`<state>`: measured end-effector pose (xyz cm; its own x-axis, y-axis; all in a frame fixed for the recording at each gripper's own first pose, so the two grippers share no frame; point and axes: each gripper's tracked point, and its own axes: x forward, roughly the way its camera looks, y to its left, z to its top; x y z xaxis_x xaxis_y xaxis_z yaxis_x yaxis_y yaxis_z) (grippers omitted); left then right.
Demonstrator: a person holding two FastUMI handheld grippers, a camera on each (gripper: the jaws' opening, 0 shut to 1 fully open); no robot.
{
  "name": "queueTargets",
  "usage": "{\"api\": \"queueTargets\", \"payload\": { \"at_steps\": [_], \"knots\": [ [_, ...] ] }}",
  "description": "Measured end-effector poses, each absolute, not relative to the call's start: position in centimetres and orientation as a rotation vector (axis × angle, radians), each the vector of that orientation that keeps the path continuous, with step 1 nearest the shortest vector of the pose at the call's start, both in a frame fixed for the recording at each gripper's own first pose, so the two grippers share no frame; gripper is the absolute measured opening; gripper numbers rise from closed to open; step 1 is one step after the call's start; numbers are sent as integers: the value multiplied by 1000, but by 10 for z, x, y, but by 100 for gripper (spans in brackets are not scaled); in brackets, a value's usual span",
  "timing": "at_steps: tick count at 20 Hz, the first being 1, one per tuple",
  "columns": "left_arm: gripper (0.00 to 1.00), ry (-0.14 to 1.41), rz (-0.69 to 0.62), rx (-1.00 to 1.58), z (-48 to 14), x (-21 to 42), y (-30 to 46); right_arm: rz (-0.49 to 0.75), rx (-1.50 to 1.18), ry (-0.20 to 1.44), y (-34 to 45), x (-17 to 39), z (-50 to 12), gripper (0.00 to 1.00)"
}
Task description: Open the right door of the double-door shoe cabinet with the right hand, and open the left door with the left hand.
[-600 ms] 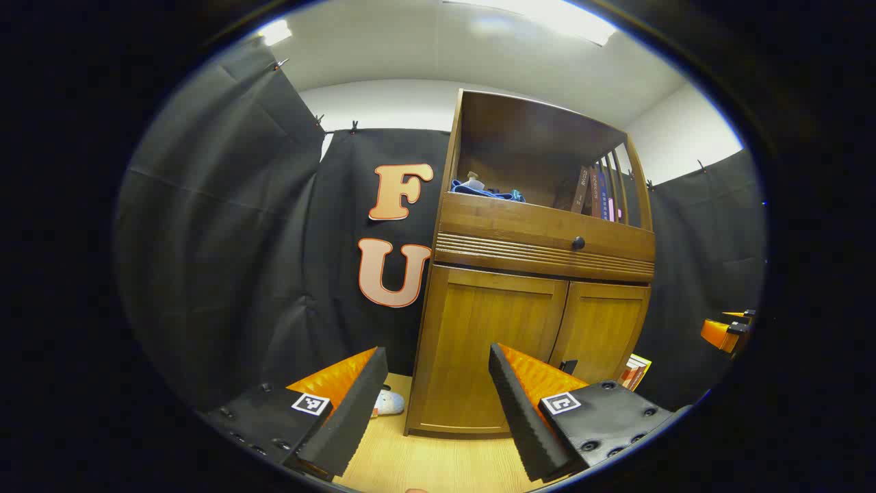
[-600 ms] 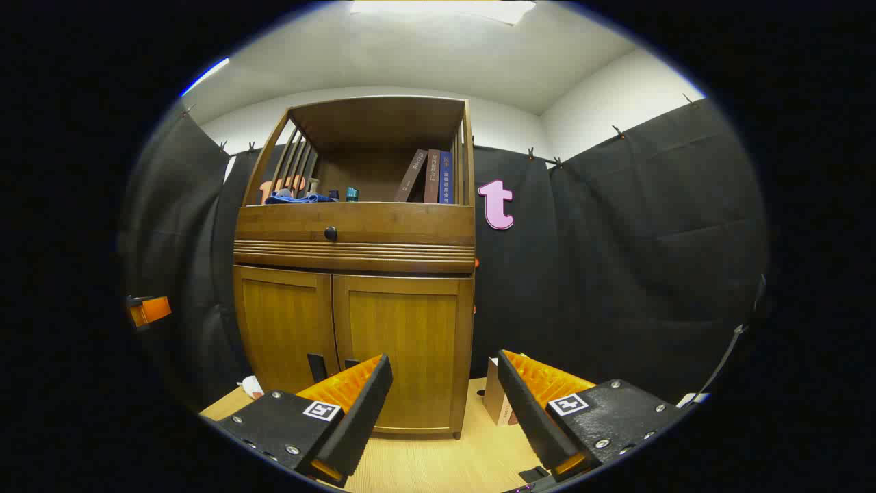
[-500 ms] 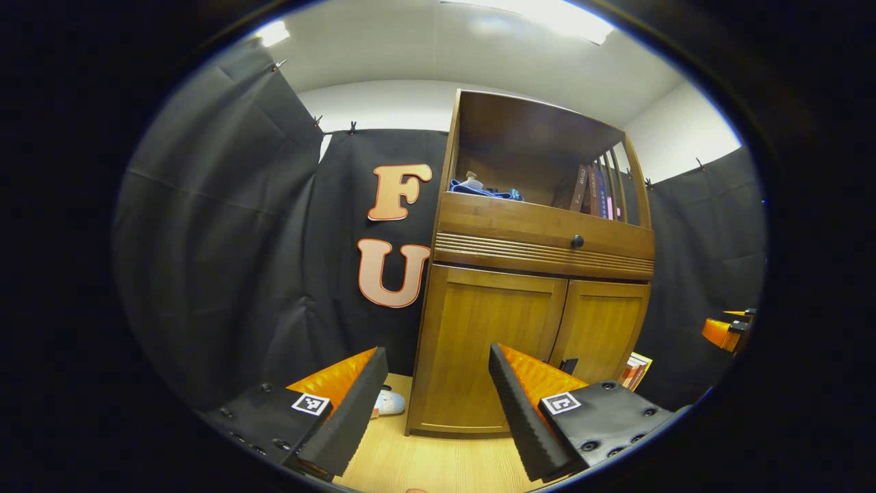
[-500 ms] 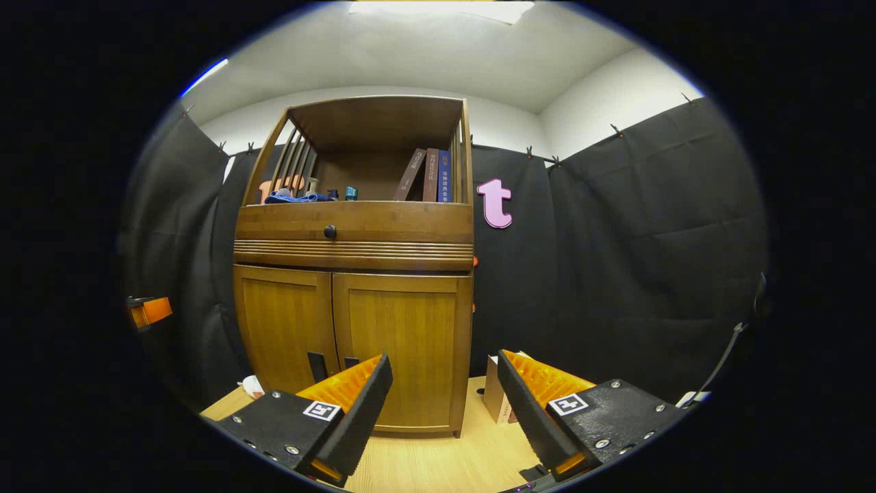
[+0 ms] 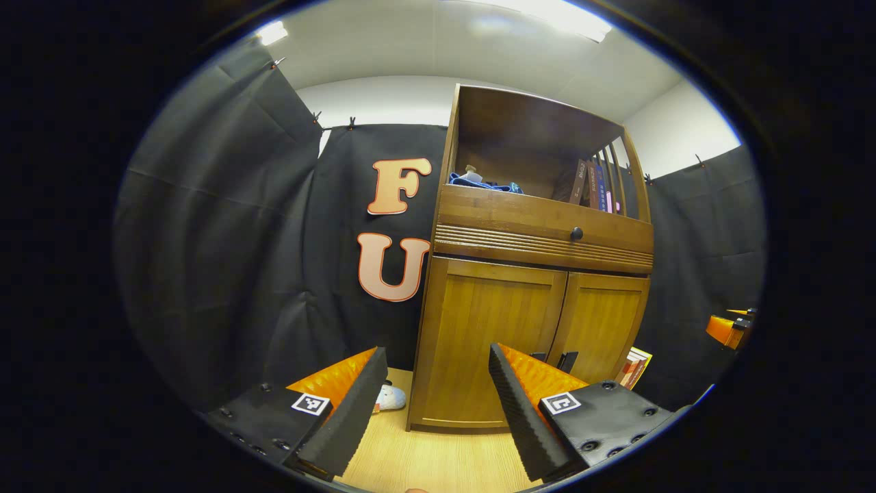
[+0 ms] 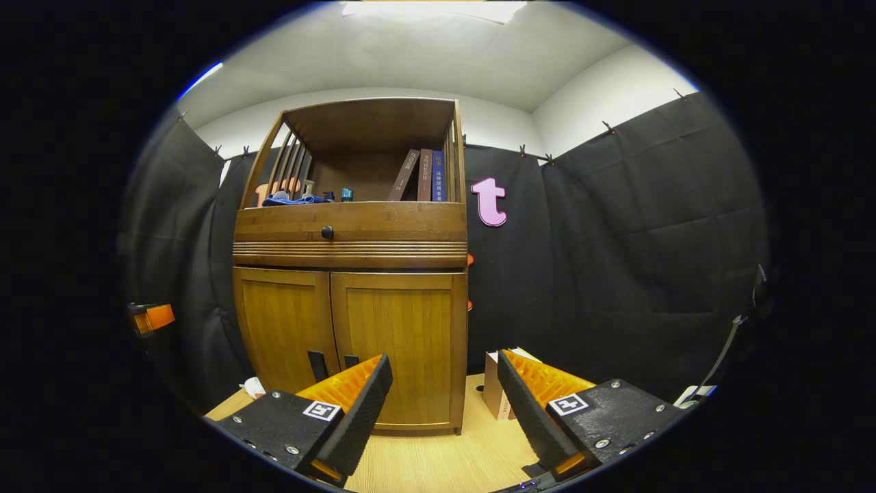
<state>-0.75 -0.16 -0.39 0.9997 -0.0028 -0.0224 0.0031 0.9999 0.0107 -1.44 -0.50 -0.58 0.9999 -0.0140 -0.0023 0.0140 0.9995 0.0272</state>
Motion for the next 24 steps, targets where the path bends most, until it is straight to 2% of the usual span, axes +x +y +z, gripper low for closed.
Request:
{"api": "queueTargets", "payload": {
  "at_steps": [7, 8, 11, 14, 18, 23, 24],
  "knots": [
    [99, 13, -6, 18, 2, -6, -5, -4, 26, 17, 5, -9, -12, 94],
    [96, 14, -6, 17, 3, -5, -6, -1, 22, 19, 7, -9, -12, 94],
    [99, 19, -4, 22, 3, -3, -7, 9, 10, 36, 15, -4, -17, 94],
    [94, 17, 4, 32, 6, -3, -6, 28, 10, 47, 24, -3, -18, 95],
    [99, 24, 13, 29, 7, -5, -4, 50, 8, 59, 38, 1, -24, 94],
    [99, 16, 17, 33, 14, -10, -4, 81, 16, 82, 64, 20, -44, 95],
    [96, 16, 18, 33, 16, -11, -3, 91, 25, 85, 70, 28, -50, 95]
  ]
}}
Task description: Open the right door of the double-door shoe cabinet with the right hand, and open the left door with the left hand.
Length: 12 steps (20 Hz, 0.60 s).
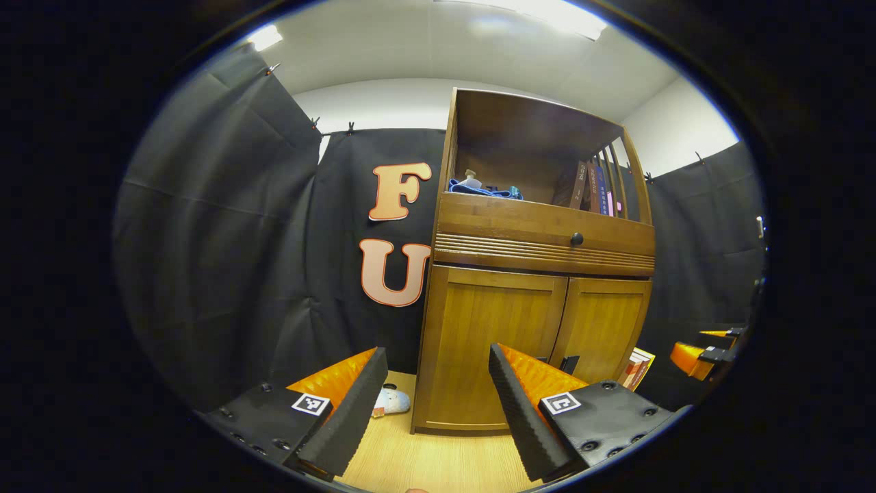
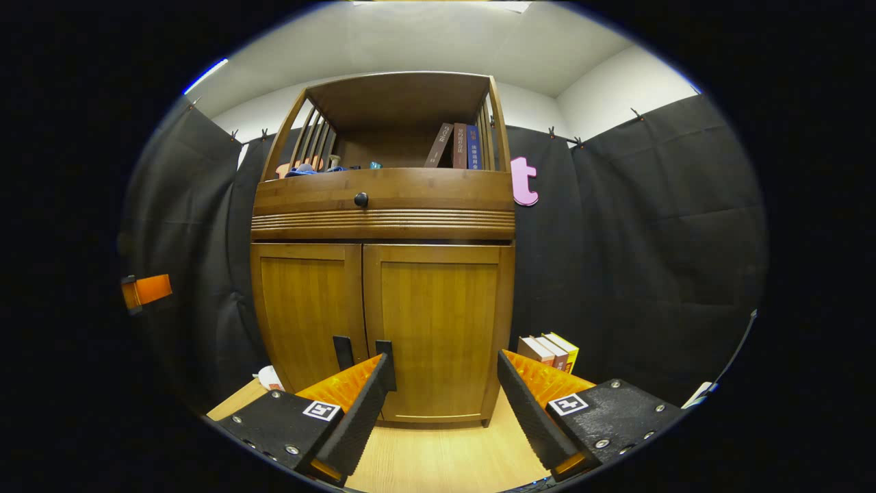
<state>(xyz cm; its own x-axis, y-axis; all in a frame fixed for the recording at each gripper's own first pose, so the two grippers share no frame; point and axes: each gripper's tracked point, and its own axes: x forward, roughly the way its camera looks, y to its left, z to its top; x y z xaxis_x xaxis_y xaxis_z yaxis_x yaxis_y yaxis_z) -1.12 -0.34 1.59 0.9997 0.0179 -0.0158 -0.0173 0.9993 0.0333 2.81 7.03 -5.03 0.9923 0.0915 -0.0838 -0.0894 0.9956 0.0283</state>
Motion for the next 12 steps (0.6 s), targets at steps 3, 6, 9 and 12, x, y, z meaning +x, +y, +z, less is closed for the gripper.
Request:
{"api": "queueTargets", "payload": {
  "at_steps": [3, 6, 9, 12],
  "knots": [
    [99, 12, 30, 35, 19, -14, 0, 117, 49, 90, 88, 55, -71, 95],
    [96, 8, 36, 38, 23, -21, 1, 128, 60, 98, 103, 86, -94, 95],
    [94, 3, 43, 38, 23, -29, -2, 169, 87, 102, 126, 117, -114, 95],
    [96, 8, 49, 38, 20, -33, -1, 177, 94, 124, 140, 142, -130, 95]
  ]
}}
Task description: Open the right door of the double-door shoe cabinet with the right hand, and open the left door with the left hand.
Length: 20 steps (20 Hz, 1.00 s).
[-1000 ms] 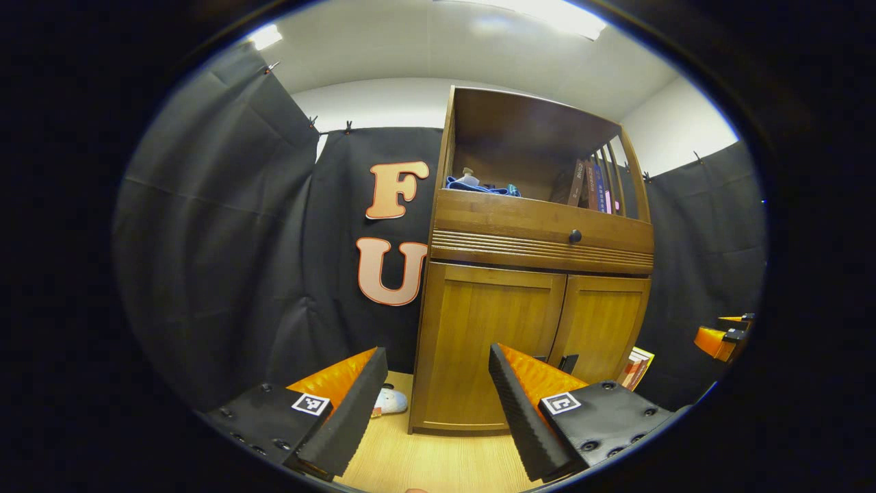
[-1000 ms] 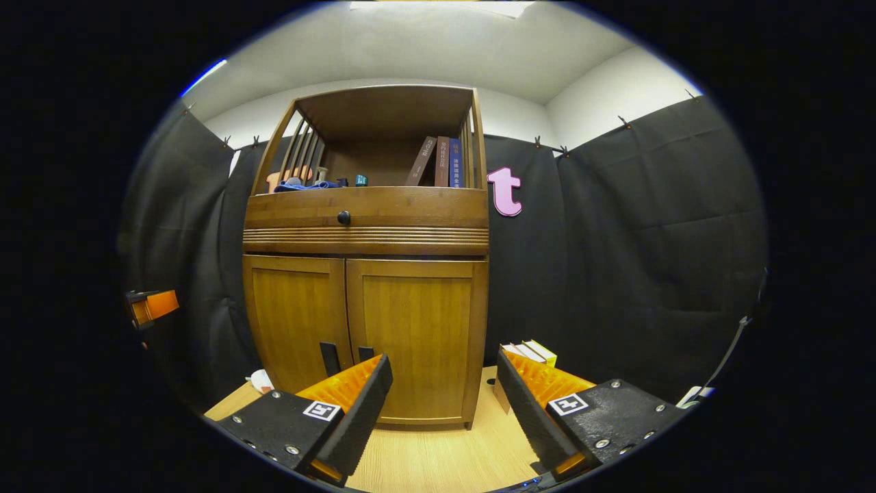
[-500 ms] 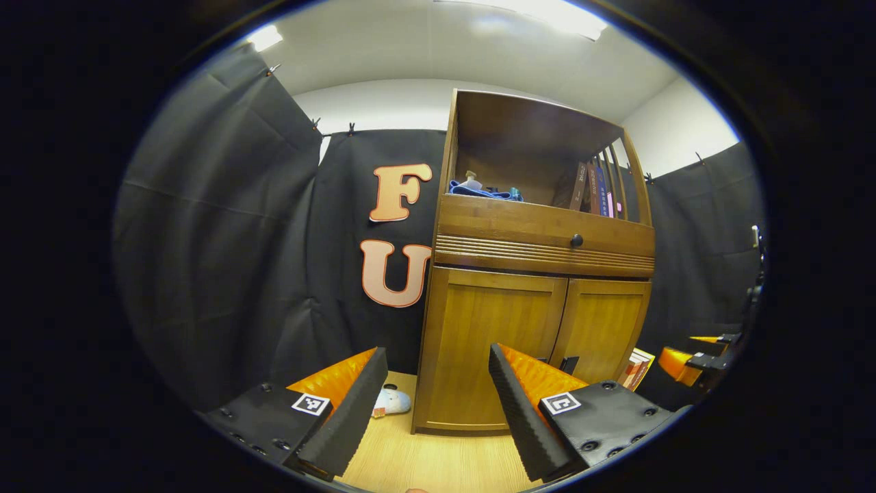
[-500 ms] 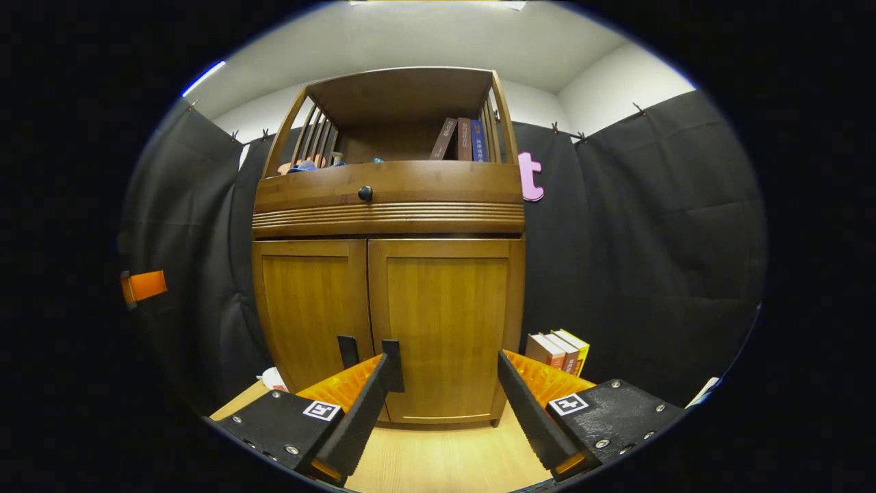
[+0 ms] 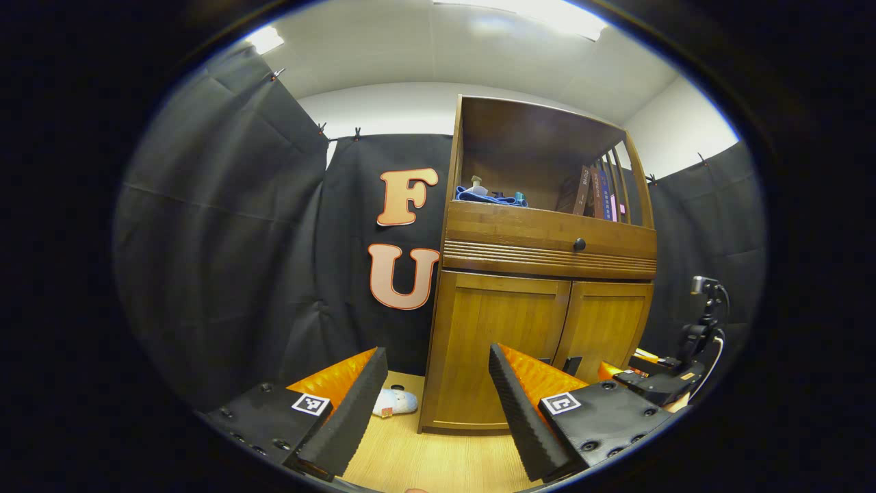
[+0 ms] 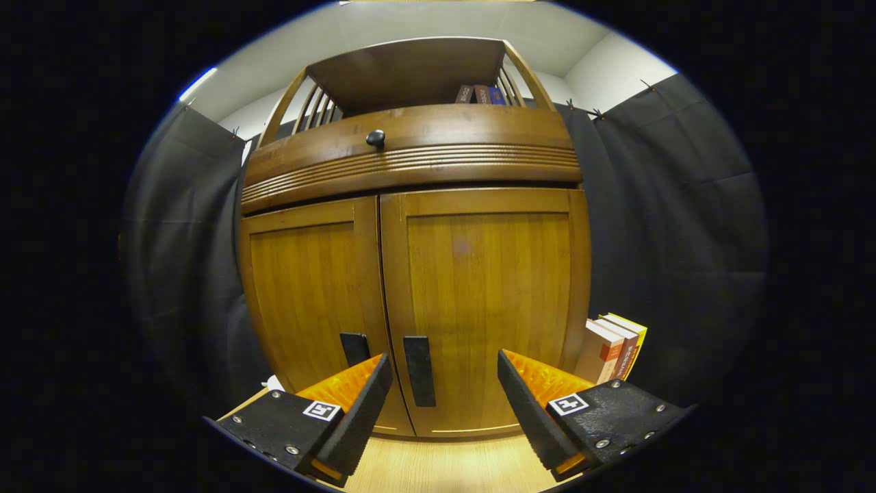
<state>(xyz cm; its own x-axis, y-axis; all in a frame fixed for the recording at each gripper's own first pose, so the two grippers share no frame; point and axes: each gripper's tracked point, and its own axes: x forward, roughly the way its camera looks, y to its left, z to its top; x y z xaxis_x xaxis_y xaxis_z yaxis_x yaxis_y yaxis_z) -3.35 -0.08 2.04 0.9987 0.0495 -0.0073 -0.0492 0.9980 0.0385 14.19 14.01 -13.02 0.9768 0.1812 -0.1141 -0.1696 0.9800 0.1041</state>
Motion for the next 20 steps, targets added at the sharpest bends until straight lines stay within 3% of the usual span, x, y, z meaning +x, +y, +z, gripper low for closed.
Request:
{"api": "queueTargets", "payload": {
  "at_steps": [2, 4, 5, 6, 7, 9, 10, 12, 17, 20],
  "knots": [
    [96, 8, 58, 37, 19, -43, 0, 169, 87, 139, 150, 158, -144, 100],
    [94, 11, 67, 32, 18, -41, 7, 167, 80, 163, 159, 172, -159, 95],
    [96, 12, 73, 32, 18, -41, 9, 175, 84, 175, 166, 181, -164, 100],
    [94, 11, 80, 35, 18, -42, 12, 184, 86, 190, 171, 194, -174, 94],
    [94, 10, 88, 40, 19, -44, 17, 188, 84, 204, 175, 200, -181, 100],
    [94, 5, 104, 45, 20, -45, 25, 184, 76, 227, 182, 214, -196, 99],
    [94, 2, 110, 45, 22, -45, 28, 183, 74, 239, 185, 219, -202, 89],
    [94, -4, 123, 42, 24, -46, 35, 179, 88, 257, 191, 231, -211, 80],
    [94, -2, 155, 54, 21, -48, 52, 173, 114, 267, 197, 245, -218, 71],
    [94, 4, 164, 46, 19, -48, 55, 174, 120, 280, 199, 246, -220, 55]
  ]
}}
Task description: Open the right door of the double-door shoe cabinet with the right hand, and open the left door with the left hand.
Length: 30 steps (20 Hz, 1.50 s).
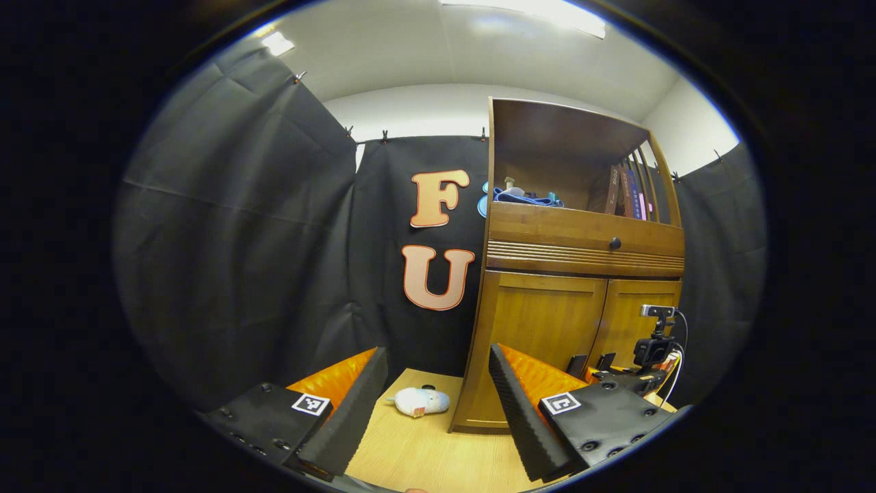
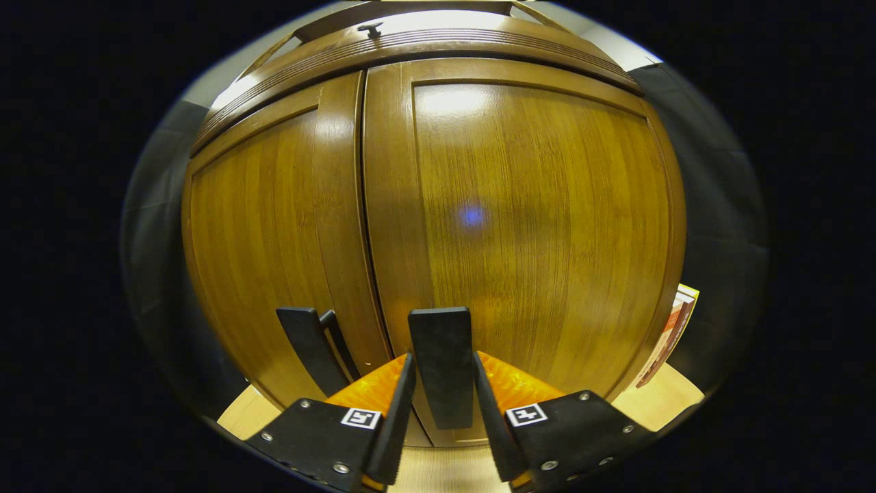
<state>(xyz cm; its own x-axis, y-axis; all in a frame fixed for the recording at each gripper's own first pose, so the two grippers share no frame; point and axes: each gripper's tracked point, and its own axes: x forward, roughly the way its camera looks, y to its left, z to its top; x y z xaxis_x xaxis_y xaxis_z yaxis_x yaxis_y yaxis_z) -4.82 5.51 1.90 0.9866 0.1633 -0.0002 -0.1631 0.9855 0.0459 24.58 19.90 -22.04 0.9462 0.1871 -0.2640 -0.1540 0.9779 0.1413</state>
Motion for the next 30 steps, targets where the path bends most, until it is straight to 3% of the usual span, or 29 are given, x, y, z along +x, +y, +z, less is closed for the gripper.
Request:
{"api": "queueTargets", "payload": {
  "at_steps": [3, 6, 12, 14, 15, 18, 27, 30],
  "knots": [
    [94, 5, 165, 39, 17, -50, 57, 171, 117, 283, 195, 243, -222, 39],
    [94, 5, 157, 29, 15, -51, 54, 172, 95, 289, 192, 233, -221, 32],
    [94, 14, 167, 39, 13, -58, 57, 166, 113, 255, 176, 199, -216, 29],
    [99, 7, 186, 49, 18, -65, 62, 135, 119, 259, 168, 187, -216, 29],
    [94, -1, 196, 52, 21, -69, 67, 121, 119, 257, 164, 181, -215, 29],
    [94, -15, 211, 50, 26, -73, 73, 109, 126, 269, 153, 164, -213, 29],
    [94, 8, 141, 26, 12, -56, 46, 93, 135, 307, 91, 98, -211, 29],
    [96, 12, 113, 26, 10, -50, 32, 67, 111, 309, 72, 84, -210, 23]
  ]
}}
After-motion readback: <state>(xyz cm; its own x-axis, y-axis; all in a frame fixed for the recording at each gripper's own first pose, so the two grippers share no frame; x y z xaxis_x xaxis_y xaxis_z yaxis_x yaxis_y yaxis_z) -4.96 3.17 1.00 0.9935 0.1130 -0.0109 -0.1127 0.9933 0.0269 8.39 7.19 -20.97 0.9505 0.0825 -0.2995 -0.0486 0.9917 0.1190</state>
